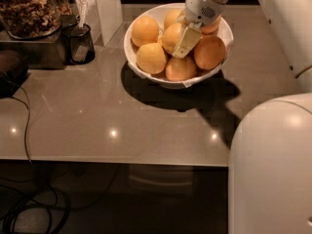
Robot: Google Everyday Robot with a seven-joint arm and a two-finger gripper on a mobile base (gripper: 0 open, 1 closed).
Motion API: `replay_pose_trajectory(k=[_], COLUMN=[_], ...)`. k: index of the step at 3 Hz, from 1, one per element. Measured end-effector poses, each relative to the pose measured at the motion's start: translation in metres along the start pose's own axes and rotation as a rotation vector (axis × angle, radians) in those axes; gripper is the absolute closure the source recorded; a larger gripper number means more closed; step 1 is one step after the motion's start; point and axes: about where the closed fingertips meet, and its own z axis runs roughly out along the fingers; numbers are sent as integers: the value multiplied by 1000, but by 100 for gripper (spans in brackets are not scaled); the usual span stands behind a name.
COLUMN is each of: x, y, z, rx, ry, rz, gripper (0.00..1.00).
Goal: Pick orange from white bowl
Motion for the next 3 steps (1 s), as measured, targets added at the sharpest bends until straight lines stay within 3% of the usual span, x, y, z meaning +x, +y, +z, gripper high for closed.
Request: replay_pose_trajectory(k=[1,3], x=[1,-1], y=[-1,-2], z=[0,0], rx=[-6,-19], ry=[2,5], rz=[7,9], gripper=[100,100])
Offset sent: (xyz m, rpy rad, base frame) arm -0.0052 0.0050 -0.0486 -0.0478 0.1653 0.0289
